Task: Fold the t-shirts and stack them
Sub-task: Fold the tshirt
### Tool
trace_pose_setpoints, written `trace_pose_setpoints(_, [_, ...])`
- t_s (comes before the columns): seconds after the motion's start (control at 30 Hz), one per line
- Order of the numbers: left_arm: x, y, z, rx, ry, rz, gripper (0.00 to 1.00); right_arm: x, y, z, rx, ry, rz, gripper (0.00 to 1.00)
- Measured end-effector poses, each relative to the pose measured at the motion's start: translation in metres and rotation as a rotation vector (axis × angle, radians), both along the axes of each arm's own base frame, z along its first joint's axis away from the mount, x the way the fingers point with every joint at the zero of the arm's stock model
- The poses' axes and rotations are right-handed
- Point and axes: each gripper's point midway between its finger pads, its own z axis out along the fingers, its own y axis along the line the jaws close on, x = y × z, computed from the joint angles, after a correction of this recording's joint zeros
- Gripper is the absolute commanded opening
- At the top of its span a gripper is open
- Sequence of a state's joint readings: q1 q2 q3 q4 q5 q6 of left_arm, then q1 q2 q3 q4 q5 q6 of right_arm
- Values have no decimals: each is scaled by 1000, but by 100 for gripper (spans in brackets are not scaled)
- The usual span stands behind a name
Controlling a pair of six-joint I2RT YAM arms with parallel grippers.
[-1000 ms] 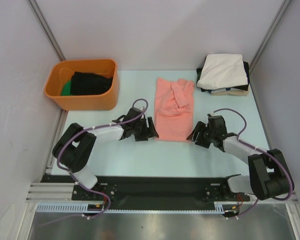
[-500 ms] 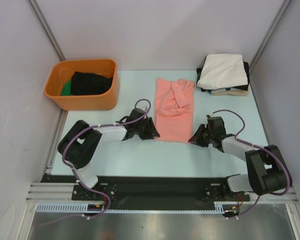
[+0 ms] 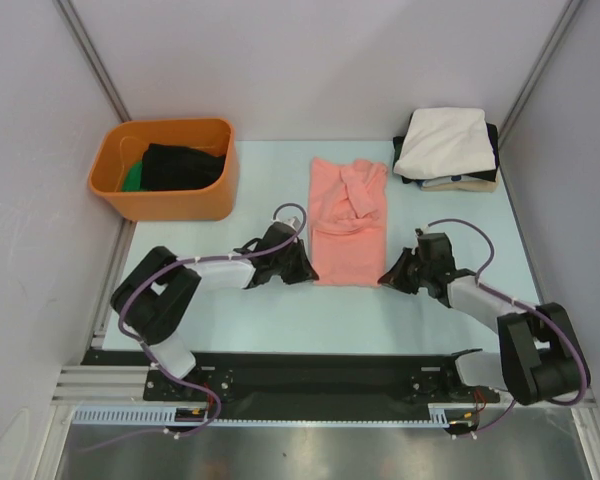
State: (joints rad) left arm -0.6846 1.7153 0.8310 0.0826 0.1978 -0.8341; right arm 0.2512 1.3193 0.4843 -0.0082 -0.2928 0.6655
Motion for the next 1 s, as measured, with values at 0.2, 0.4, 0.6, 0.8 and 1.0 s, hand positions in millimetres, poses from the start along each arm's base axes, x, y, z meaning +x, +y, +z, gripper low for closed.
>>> trace_pose_setpoints(0.2, [-29, 12, 28, 6, -48, -4, 0, -18, -3, 30, 2, -39, 8, 0])
trace_pose_setpoints(0.4, [-92, 16, 83, -24, -134, -45, 0, -66, 1, 72, 29, -89, 39, 0])
trace_pose_setpoints(0.6, [-167, 27, 118, -95, -125, -93, 0, -129, 12, 111, 92, -130, 122, 0])
trace_pose_setpoints(0.8, [-180, 44, 116, -63, -90, -49, 0, -155, 12, 128, 78, -97, 148, 0])
trace_pose_setpoints(1.0, [-155, 53, 135, -33, -125, 41, 0, -119, 21, 149, -47, -99, 121, 0])
